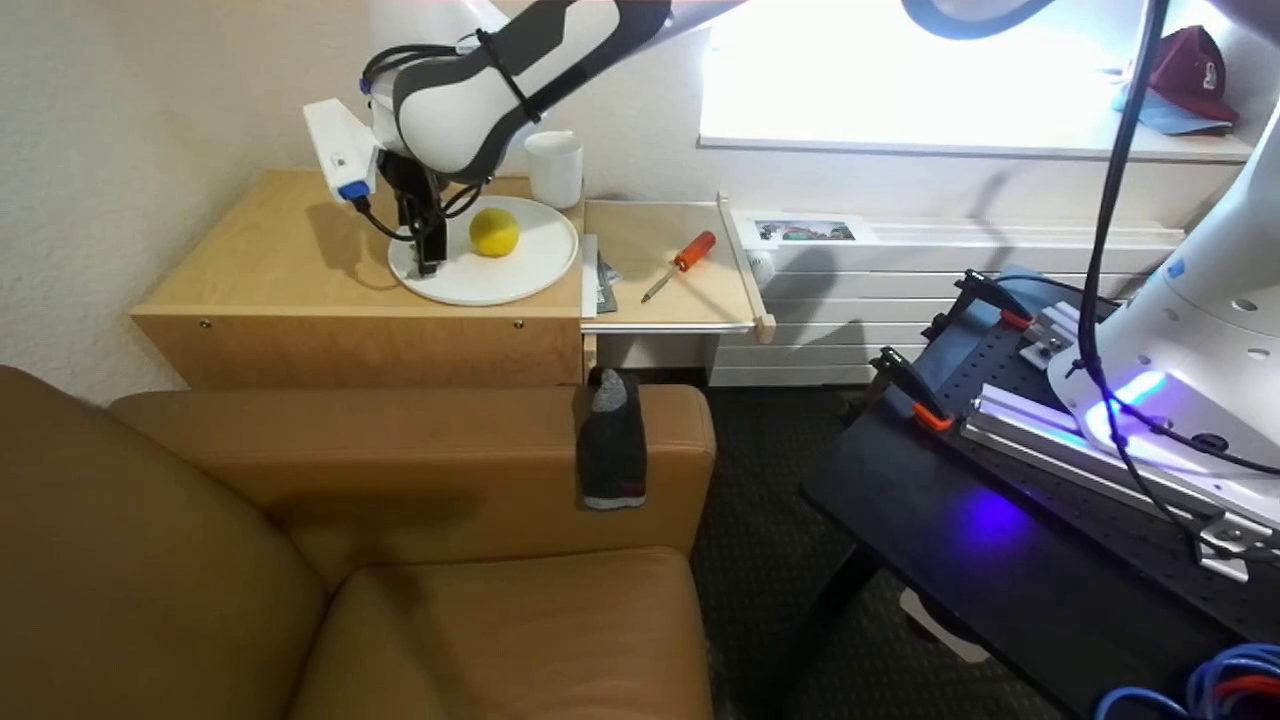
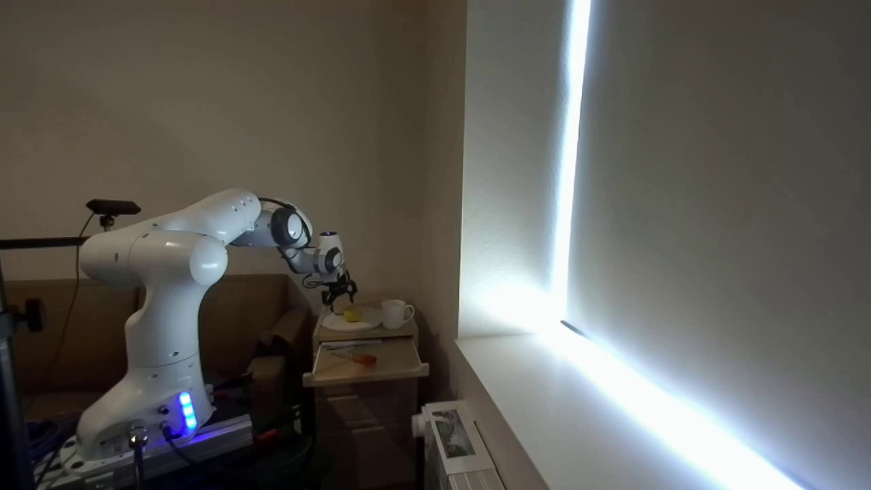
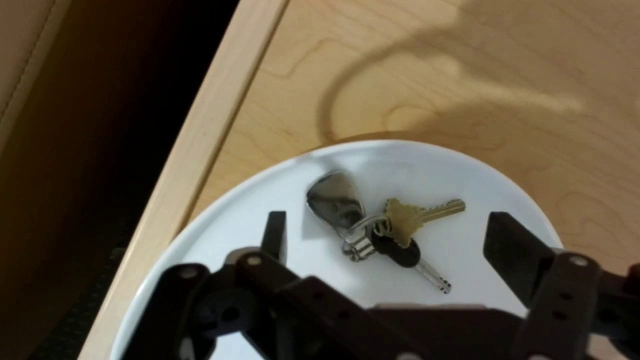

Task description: Take the keys on the plate and put them on the drawer tray

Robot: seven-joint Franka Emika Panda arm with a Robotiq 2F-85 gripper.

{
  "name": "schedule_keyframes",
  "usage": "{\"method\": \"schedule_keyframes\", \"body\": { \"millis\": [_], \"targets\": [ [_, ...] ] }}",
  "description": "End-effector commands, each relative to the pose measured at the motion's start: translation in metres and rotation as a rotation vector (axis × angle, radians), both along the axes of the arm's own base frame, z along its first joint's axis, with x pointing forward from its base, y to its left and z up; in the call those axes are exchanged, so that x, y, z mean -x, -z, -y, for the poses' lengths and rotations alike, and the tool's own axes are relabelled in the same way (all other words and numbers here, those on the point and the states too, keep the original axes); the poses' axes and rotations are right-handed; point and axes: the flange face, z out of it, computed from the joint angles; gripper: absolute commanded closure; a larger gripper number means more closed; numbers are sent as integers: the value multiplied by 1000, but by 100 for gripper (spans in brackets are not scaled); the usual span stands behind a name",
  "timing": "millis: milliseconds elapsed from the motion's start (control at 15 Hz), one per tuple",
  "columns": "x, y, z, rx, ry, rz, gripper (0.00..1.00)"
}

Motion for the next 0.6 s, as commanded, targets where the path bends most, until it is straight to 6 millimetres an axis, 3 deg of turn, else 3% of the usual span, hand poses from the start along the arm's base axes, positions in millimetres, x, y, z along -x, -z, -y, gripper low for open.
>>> {"method": "schedule_keyframes", "body": {
  "millis": [0,533],
  "targets": [
    [0,2,1,6,7,-11,0],
    [-9,23,15,-56,101,-47,0]
  ]
}}
